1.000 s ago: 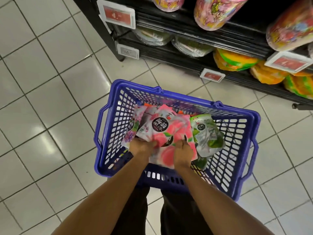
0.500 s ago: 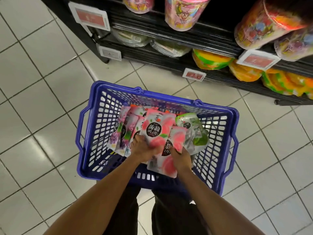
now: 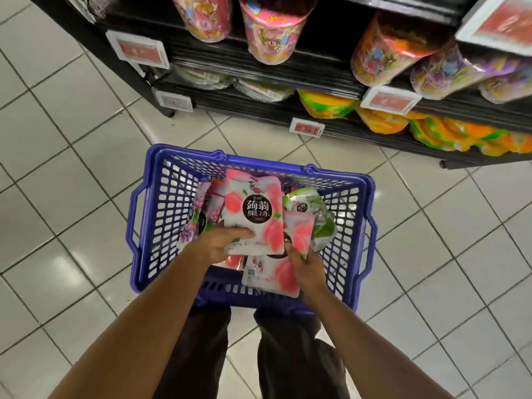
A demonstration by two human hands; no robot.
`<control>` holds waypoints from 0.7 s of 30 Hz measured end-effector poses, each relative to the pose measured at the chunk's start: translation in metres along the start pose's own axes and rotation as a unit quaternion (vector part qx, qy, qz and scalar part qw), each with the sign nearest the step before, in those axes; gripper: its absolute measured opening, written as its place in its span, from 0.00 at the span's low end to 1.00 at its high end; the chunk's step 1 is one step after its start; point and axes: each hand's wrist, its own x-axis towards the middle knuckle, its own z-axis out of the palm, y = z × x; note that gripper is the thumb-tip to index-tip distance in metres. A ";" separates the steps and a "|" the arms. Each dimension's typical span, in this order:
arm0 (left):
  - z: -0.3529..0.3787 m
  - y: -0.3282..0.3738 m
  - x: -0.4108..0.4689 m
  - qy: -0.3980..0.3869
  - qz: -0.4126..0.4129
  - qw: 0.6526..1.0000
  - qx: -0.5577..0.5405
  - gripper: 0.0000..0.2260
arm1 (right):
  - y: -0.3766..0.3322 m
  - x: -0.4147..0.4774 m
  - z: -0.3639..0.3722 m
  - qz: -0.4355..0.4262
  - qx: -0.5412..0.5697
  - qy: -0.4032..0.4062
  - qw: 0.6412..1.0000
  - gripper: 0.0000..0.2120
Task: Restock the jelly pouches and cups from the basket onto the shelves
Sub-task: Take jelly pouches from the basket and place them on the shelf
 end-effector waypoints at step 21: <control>0.115 0.137 -0.510 0.017 0.321 0.942 0.093 0.41 | -0.319 -0.373 -0.227 -0.210 0.230 -0.121 0.943 0.30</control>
